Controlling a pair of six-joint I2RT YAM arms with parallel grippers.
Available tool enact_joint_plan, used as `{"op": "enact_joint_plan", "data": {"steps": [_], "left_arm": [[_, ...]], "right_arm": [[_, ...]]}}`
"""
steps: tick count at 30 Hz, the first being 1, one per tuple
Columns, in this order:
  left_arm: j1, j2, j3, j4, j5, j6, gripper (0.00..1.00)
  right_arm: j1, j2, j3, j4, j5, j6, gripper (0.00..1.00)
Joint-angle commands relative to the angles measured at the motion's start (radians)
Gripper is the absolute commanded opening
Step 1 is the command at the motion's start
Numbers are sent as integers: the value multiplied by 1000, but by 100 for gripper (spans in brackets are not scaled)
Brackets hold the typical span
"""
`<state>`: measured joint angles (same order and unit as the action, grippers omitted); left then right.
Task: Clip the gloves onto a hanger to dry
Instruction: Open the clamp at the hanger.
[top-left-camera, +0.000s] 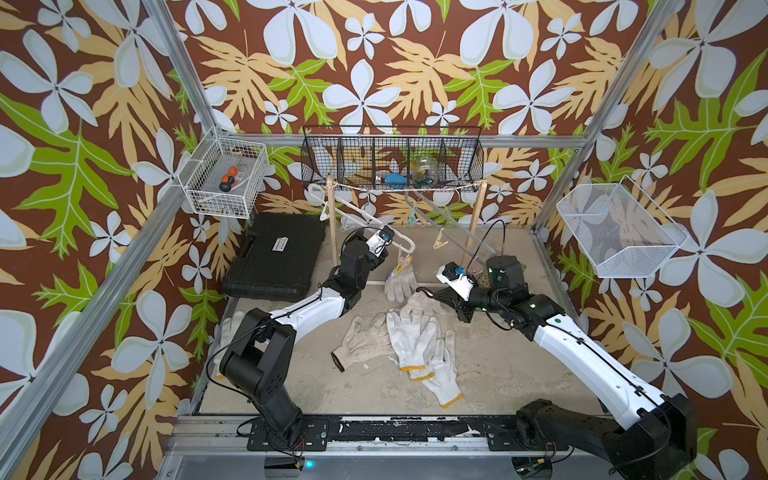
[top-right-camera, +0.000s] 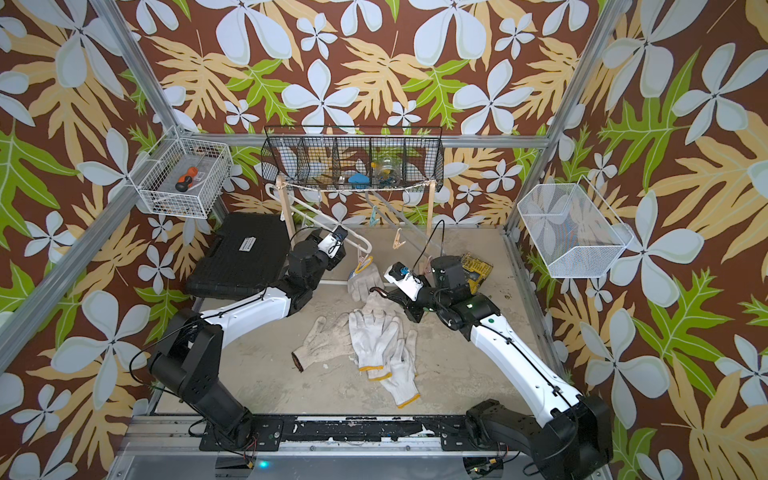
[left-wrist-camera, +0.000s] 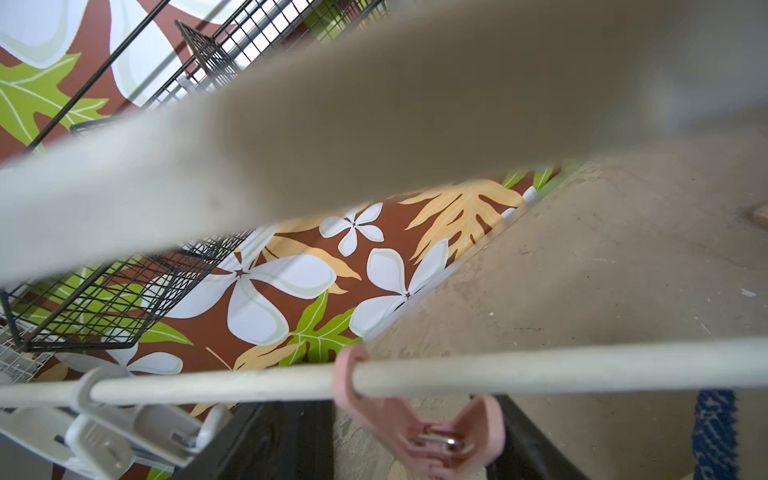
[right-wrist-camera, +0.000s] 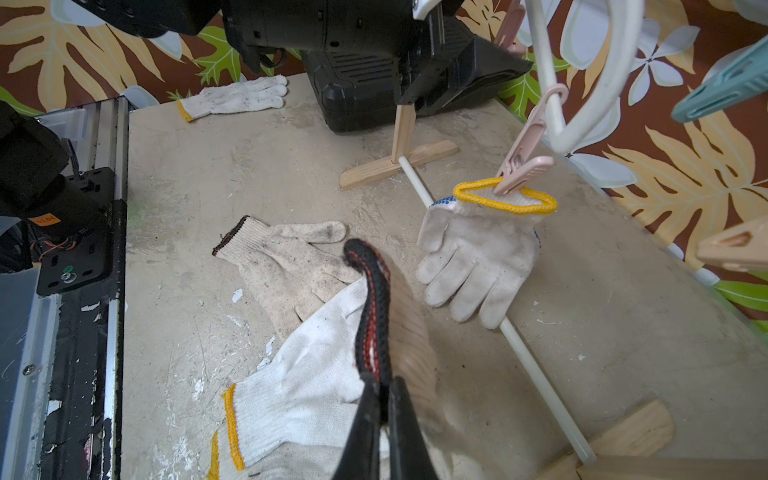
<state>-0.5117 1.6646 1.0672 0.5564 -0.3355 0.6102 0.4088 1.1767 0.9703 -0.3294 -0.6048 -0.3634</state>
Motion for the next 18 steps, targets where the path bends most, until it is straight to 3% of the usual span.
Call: {"op": "enact_joint_plan", "data": {"steps": [1,12,18], "left_arm": [[-1,-14,1,28,16,-13,63],[1,-38,-9,-14,74,-42,41],[11,-76,-16,-90,188,-79,36]], "right_arm": [[1,-3,-2,26,-9,10,0],[0,-1,-10,34,-11,14,0],[-3,4,-1,35,-9,15,0]]}}
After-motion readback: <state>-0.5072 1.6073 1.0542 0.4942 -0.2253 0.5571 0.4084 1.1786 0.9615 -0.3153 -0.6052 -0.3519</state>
